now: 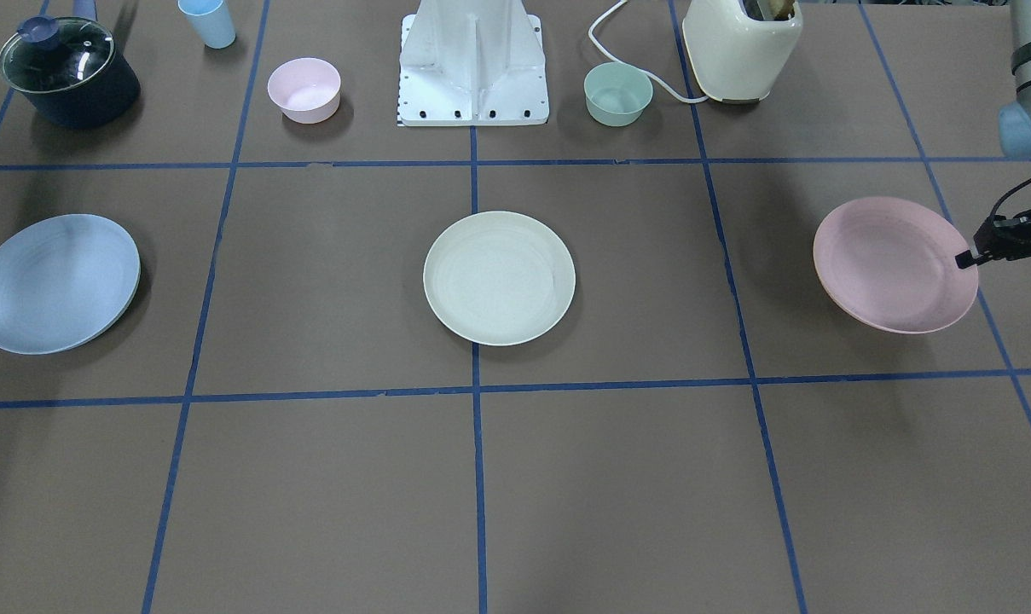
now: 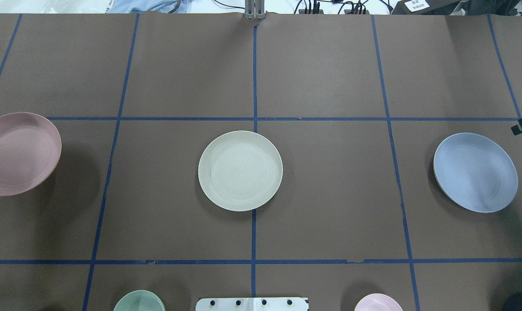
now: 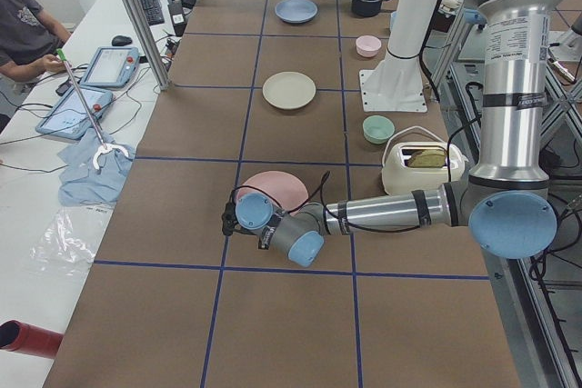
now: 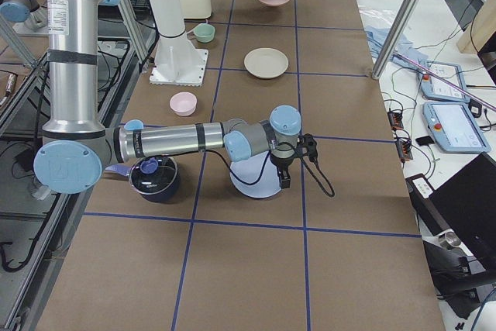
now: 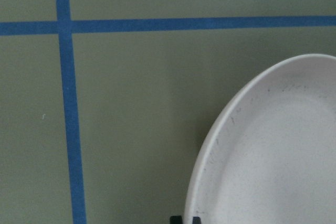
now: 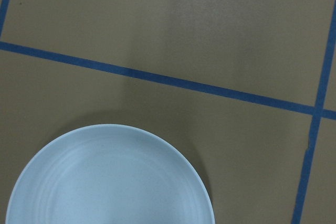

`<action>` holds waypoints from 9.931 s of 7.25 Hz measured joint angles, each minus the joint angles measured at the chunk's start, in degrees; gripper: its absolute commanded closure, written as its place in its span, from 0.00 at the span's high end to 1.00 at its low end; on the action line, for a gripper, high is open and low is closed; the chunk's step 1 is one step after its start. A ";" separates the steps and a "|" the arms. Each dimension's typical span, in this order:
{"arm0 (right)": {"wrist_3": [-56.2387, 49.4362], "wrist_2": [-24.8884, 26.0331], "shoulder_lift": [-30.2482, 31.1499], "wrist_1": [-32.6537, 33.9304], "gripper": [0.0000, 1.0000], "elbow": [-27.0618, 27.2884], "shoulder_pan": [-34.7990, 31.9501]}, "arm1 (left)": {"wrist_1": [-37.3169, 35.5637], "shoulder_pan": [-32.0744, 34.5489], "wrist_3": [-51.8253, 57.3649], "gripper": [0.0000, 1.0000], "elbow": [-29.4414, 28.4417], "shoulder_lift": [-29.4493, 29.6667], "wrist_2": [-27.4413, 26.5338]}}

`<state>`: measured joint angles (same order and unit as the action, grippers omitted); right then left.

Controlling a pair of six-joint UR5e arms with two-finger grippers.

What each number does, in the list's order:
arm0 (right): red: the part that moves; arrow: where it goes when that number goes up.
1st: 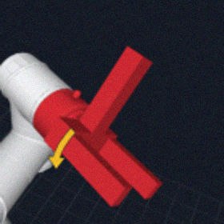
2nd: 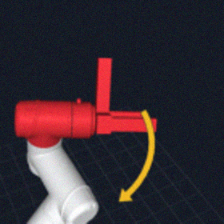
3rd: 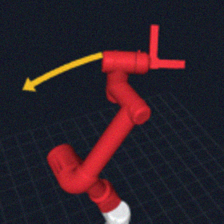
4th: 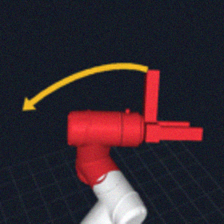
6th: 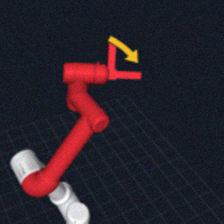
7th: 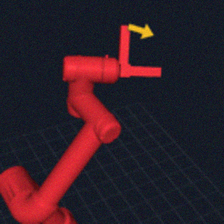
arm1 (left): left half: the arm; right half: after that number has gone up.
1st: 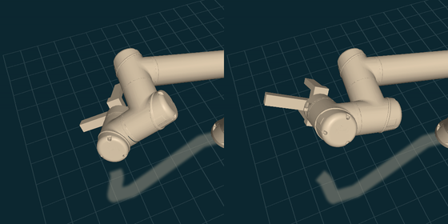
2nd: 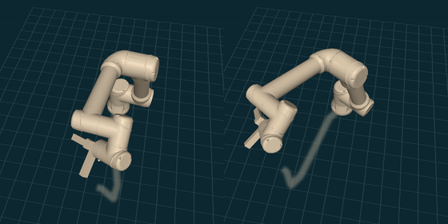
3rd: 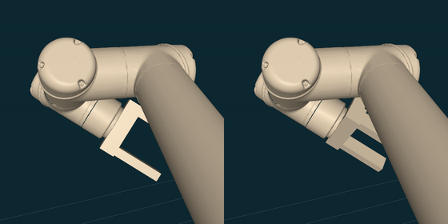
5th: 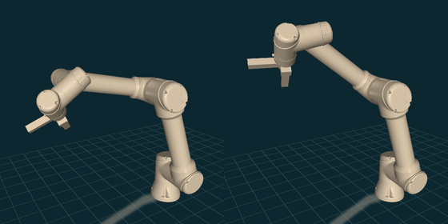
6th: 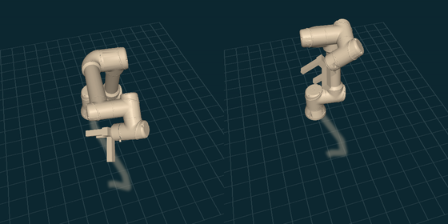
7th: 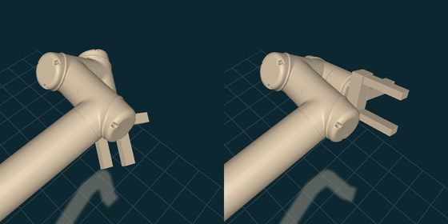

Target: Stack three plates with pink and blue

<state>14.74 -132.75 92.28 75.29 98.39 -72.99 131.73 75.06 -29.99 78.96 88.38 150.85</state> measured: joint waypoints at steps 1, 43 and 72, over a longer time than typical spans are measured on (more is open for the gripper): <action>1.06 0.97 -0.63 -0.09 1.00 -0.30 1.60 | 0.00 0.12 -3.95 0.00 1.60 0.75 1.04; 63.58 17.59 -28.82 -15.08 0.00 -0.55 39.99 | -5.68 -17.23 -36.49 1.00 20.45 10.67 -18.99; -4.80 -2.29 5.13 12.78 1.00 0.23 -17.19 | -39.70 11.69 32.50 1.00 18.09 -2.56 -22.37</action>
<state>9.94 -135.04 97.41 88.07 98.62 -90.19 92.03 86.75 2.50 97.05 85.82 128.48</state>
